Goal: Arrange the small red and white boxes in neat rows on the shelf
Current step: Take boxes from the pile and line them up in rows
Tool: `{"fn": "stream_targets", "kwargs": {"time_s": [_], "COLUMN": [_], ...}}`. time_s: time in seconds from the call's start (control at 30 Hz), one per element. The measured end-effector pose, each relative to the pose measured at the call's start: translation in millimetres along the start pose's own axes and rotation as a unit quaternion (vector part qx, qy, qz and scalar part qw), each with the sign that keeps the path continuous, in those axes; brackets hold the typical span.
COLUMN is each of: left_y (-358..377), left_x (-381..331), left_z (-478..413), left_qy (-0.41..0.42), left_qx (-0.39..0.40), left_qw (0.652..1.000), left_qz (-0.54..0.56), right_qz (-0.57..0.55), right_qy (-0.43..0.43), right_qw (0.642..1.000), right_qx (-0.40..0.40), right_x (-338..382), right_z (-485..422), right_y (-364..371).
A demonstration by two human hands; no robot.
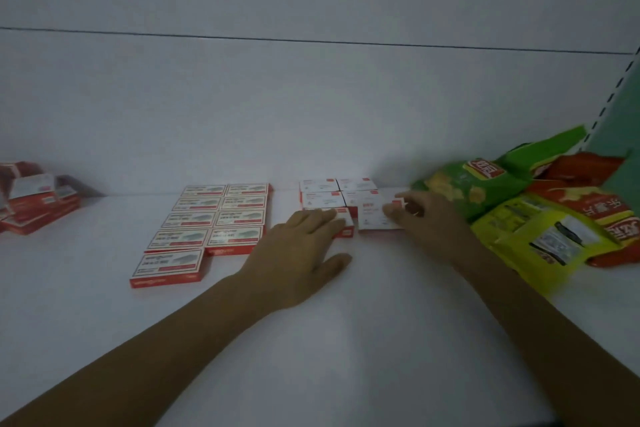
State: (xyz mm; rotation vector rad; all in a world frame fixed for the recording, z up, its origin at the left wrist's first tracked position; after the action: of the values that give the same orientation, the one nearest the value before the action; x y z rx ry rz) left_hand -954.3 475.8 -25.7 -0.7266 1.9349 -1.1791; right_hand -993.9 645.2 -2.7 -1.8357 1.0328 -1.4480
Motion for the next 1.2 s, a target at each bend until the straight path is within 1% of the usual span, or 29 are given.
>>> {"fn": "stream_targets", "kwargs": {"time_s": [0.1,0.17,0.27,0.43,0.53,0.77,0.9,0.97,1.03,1.07,1.2], "left_y": [-2.5,-3.4,-4.3,-3.3,-2.9,-2.9,-3.5,-5.2,-4.9,-4.2,-6.5], "left_x": [-4.5,-4.5,-1.6,-1.7,-2.7,-1.4,-3.4,-4.9,-5.5,-5.2,-6.7], "left_z": [0.1,1.0,1.7,0.7,1.7,2.6,3.1,2.9,2.4,2.4,3.0], "left_qy": [0.016,0.024,0.022,0.027,0.02,0.019,0.028,0.03,0.033,0.033,0.039], "left_qx": [-0.019,-0.036,-0.052,-0.045,-0.045,-0.051,-0.052,-0.057,-0.059,-0.058,-0.064], "left_qw": [1.0,0.999,0.998,0.998,0.998,0.998,0.998,0.998,0.997,0.997,0.997], "left_qz": [0.009,0.018,0.039,0.036,0.034,0.026,0.022,0.02,0.026,0.031,0.031], "right_qz": [0.002,0.002,0.052,0.114,0.095,0.065,0.027,0.012,0.031,0.043,0.072], "right_qy": [-0.038,-0.058,-0.069,-0.085,-0.08,-0.081,-0.047,-0.052,-0.059,-0.055,-0.056], "right_qw": [0.999,0.998,0.996,0.99,0.992,0.995,0.998,0.998,0.997,0.997,0.995], "right_qx": [-0.017,-0.01,0.004,-0.009,-0.02,-0.008,0.018,0.037,0.049,0.042,-0.031], "right_x": [9.1,12.9,8.1,8.6,6.2,7.4,-0.7,-1.9,-0.6,-1.8,-0.9], "right_z": [3.3,3.1,0.5,-0.9,-0.7,2.2,-0.5,-1.9,-1.8,-1.7,1.1], "right_y": [7.4,14.7,24.0,16.9,8.3,15.4,10.0,8.1,12.3,13.2,6.2]}}
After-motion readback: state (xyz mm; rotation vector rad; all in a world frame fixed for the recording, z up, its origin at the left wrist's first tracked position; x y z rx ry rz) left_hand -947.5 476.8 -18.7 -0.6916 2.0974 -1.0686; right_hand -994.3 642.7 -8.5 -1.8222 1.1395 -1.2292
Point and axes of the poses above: each hand's wrist, its own z-axis away from the middle knuckle, its own y-axis out of the palm, x = y × z, the point moved 10 cm from there along -z, towards the middle knuckle, and after that the axes turned 10 degrees about z, right-handed, at the moved point
